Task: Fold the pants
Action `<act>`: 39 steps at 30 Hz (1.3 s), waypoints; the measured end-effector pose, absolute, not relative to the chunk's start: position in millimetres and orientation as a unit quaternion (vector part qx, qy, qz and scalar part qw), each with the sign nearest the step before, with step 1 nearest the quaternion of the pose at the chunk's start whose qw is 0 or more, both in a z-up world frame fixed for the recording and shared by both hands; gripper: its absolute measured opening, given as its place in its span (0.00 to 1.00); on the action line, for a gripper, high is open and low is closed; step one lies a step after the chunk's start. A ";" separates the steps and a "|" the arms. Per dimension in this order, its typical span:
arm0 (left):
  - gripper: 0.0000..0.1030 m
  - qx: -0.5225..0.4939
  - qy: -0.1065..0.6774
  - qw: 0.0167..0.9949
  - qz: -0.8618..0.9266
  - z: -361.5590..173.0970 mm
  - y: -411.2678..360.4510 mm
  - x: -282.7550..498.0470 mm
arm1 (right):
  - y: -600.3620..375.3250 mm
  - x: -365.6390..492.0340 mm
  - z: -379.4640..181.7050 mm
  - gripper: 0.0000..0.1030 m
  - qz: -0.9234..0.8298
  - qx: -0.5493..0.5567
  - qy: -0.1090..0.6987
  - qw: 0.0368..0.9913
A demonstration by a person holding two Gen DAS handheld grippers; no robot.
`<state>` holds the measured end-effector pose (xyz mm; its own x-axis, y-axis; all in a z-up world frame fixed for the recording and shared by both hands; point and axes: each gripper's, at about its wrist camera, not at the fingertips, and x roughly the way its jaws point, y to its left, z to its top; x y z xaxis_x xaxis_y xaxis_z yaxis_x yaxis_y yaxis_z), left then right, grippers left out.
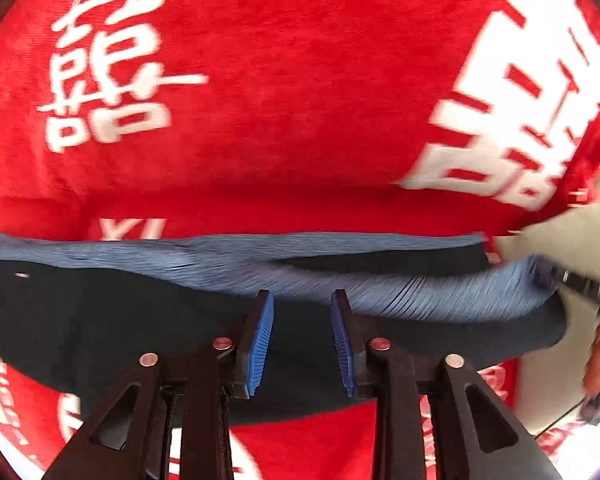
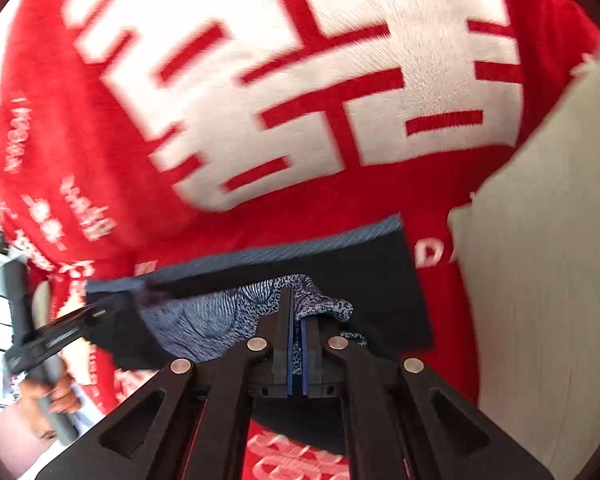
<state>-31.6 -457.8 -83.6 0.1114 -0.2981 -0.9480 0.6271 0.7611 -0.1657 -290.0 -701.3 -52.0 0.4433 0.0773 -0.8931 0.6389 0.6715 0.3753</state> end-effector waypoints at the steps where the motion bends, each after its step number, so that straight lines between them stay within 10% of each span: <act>1: 0.66 0.150 0.586 0.737 -0.300 -90.0 -454.6 -29.8 | -708.6 -284.4 -62.5 0.04 -0.188 0.358 0.504 0.763; 6: 0.67 0.197 0.599 0.737 -0.244 -120.7 -434.8 -28.7 | -740.5 -261.7 -110.0 0.19 -0.234 0.327 0.561 0.724; 9: 0.67 0.225 0.591 0.741 -0.226 -131.2 -433.3 -32.0 | -748.6 -268.1 -90.2 0.75 -0.273 0.320 0.526 0.739; 11: 0.67 0.236 0.586 0.742 -0.223 -131.9 -429.6 -28.3 | -748.1 -274.5 -71.4 0.73 -0.284 0.316 0.495 0.758; 14: 0.67 0.255 0.577 0.745 -0.218 -141.1 -436.3 -28.0 | -731.5 -280.6 -64.5 0.33 -0.260 0.325 0.500 0.759; 17: 0.67 0.271 0.576 0.741 -0.213 -158.1 -447.5 -31.6 | -705.6 -276.5 -91.5 0.26 -0.236 0.315 0.546 0.739; 39: 0.89 0.210 0.573 0.775 -0.165 -191.4 -477.8 21.9 | -646.1 -217.0 -135.3 0.36 -0.177 0.271 0.571 0.754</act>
